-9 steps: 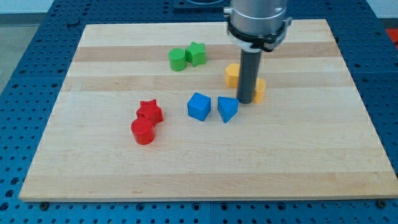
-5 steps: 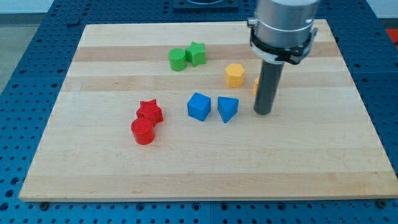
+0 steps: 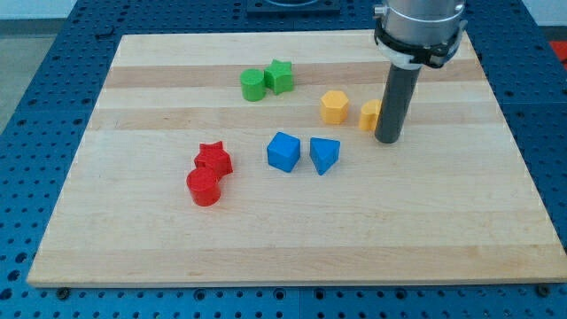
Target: Move yellow heart to yellow hexagon
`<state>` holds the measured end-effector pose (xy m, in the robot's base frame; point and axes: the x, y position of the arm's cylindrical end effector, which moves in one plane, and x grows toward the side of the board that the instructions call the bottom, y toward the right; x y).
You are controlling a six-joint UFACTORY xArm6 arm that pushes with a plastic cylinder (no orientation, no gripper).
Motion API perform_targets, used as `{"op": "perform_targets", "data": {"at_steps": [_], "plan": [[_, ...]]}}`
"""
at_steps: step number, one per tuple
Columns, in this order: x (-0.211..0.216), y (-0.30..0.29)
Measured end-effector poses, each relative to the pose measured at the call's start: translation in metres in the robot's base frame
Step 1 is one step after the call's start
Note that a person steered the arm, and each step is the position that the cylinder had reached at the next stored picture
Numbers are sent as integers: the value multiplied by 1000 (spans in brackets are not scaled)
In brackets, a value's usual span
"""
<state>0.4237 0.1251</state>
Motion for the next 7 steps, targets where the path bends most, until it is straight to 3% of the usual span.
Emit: {"op": "perform_targets", "data": {"at_steps": [2,5,7], "plan": [[-23,0],[-51,51],[-55,11]]}}
